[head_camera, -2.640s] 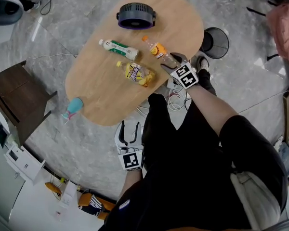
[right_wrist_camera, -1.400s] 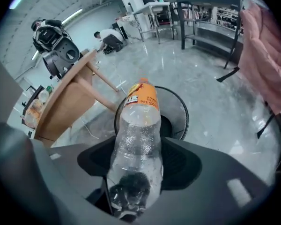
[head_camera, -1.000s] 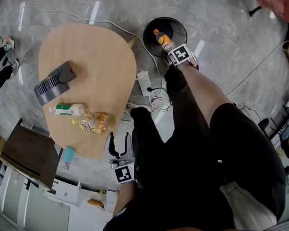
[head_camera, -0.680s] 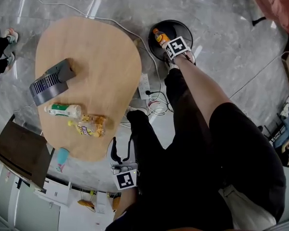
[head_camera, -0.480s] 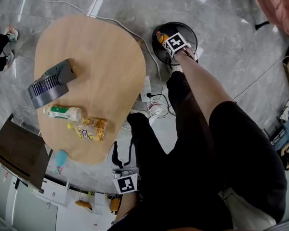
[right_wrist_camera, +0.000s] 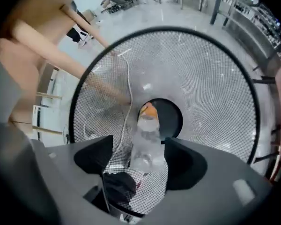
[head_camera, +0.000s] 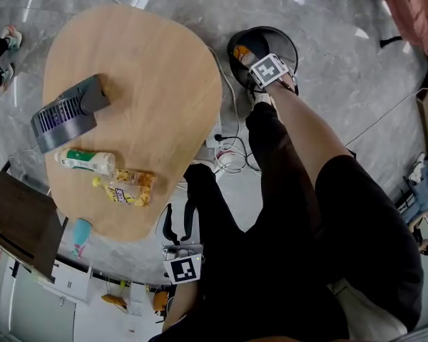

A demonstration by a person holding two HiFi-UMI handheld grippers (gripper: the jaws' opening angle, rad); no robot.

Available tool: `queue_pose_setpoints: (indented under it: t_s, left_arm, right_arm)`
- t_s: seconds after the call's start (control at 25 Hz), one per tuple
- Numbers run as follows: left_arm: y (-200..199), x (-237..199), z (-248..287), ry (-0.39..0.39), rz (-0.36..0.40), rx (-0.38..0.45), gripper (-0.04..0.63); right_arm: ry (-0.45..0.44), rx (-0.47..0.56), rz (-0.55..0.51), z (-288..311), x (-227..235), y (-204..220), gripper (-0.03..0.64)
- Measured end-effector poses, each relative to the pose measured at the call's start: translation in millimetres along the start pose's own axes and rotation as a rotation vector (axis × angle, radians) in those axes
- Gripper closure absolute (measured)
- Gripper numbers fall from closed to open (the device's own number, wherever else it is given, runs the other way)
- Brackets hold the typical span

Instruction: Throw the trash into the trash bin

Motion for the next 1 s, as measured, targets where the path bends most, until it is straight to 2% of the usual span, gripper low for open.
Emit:
queue_pose_setpoints:
  t_s: [0.16,0.36,0.44,0.56,0.72,0.84,1.0]
  left_arm:
    - [2,-6,-14,-0.003,-0.001,0.011,0.345]
    - [-2,-13,-29,-0.005,0.02,0.064,0.345]
    - [-4,-17,-36,-0.016,0.027,0.096,0.345]
    - [-3,-29,-47,-0.062,0.042,0.134,0.345]
    - [6,-57,-60,-0.169,0.044,0.216,0.345]
    - [24,-74,-67,-0.245,0.056,0.249,0.345]
    - [50,-98,-75,-0.364,0.0,0.277,0.345]
  right_arm:
    - [0.016,0.204,-0.065,-38,-25,18,0.229]
    - [0.06,0.563,-0.24,-127,-92,34,0.218]
    - [0.037,0.699,-0.299,-169,-129,39,0.219]
    - [-0.052,0.853,-0.386,-222,-194,44,0.219]
    - [-0.186,0.982,-0.524,-258,-278,36,0.219]
    - [-0.276,1.008,-0.593,-262,-333,26,0.219]
    - [-0.407,1.026,-0.622,-253,-394,6,0.219]
Point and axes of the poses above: the fingertips, and each gripper's own axes: z forward along the fingers, x to its right, y out of its underside, the point moved 10 cm from there along -z, backward along the fingers, and after that the axes turned 5 degrees about -y, right-handed, at the moved point
